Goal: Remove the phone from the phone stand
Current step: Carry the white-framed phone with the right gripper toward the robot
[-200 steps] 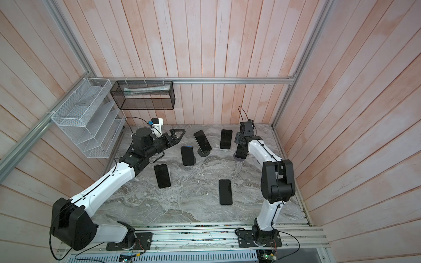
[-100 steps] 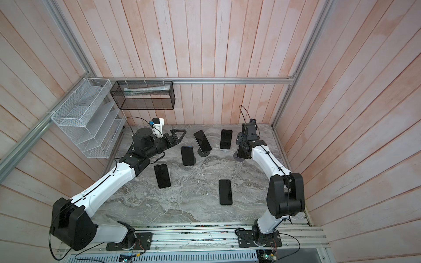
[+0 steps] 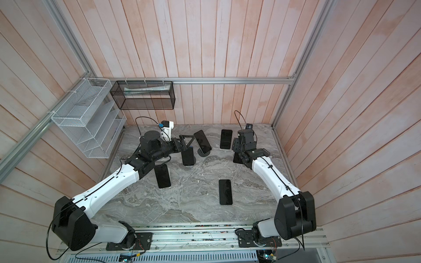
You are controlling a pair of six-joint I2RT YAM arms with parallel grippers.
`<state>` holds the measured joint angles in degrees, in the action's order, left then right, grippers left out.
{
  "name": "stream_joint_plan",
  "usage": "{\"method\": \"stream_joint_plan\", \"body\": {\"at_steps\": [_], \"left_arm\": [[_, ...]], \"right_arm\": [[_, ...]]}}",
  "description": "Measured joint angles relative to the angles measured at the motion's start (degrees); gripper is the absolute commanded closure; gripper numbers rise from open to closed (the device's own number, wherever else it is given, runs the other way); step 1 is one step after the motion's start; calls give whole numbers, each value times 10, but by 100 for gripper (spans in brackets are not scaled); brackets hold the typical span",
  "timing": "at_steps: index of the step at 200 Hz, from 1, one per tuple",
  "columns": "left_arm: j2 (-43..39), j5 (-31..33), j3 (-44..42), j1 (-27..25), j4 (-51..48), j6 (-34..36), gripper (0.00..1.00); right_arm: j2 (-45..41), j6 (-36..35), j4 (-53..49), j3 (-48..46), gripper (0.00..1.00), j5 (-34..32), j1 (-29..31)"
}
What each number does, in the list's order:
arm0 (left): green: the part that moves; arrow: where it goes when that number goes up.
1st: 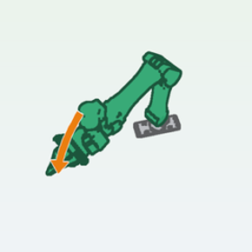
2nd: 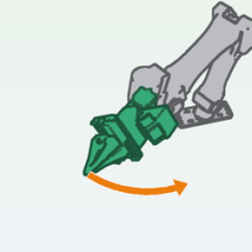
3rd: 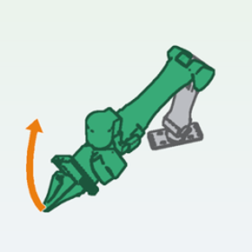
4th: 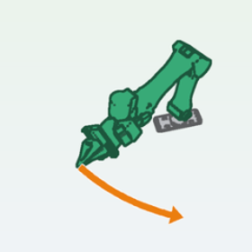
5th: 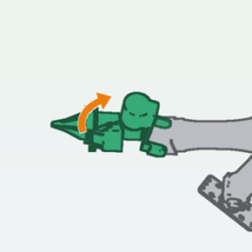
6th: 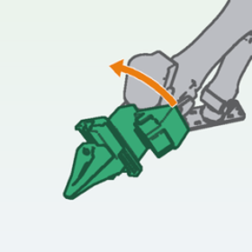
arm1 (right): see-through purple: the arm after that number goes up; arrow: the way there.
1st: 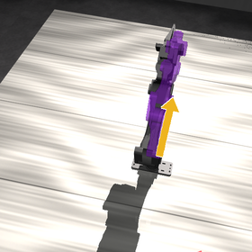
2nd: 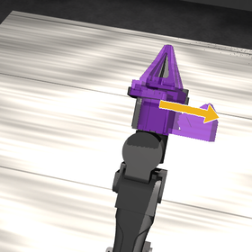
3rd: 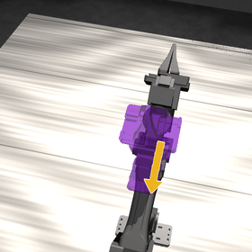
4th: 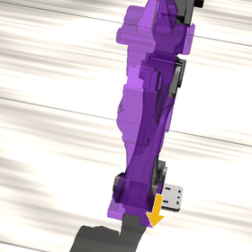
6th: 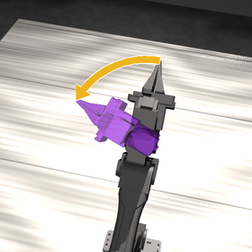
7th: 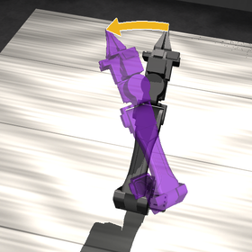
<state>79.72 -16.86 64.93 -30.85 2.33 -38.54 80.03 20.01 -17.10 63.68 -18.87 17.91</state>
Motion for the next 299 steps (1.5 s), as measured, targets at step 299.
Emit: {"method": "stream_joint_plan", "body": {"at_steps": [299], "left_arm": [[-40, 120, 1, 83, -32, 19, 0]], "right_arm": [[-54, 122, -126, -31, 34, -52, 231]]}}
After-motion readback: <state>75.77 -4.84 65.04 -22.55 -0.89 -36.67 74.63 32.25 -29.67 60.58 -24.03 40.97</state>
